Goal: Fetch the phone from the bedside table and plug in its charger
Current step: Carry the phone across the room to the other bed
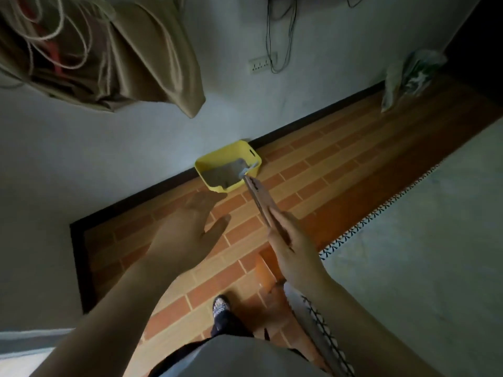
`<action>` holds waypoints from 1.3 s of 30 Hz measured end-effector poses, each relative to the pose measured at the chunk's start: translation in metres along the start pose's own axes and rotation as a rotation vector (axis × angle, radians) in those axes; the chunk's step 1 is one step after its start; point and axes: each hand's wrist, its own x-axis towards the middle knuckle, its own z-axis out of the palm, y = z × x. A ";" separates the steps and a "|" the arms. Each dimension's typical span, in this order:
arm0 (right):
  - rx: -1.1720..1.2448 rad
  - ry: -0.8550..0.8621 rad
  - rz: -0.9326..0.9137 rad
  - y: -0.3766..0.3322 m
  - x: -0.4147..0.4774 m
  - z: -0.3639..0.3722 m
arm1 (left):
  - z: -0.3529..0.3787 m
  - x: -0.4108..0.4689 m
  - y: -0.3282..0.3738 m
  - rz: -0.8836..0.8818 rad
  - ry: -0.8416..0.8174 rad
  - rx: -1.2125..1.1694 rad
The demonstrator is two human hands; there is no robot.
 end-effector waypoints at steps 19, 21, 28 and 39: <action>0.096 0.366 0.179 0.032 0.321 -0.095 | 0.018 0.432 -0.032 0.314 -0.260 -0.208; 0.072 0.404 0.202 0.041 0.361 -0.123 | 0.031 0.490 -0.017 0.374 -0.270 -0.196; -0.029 0.546 0.284 0.073 0.475 -0.232 | 0.076 0.674 0.046 0.474 -0.436 -0.201; -0.121 0.806 0.333 0.117 0.640 -0.418 | 0.141 0.936 0.189 0.690 -0.493 -0.243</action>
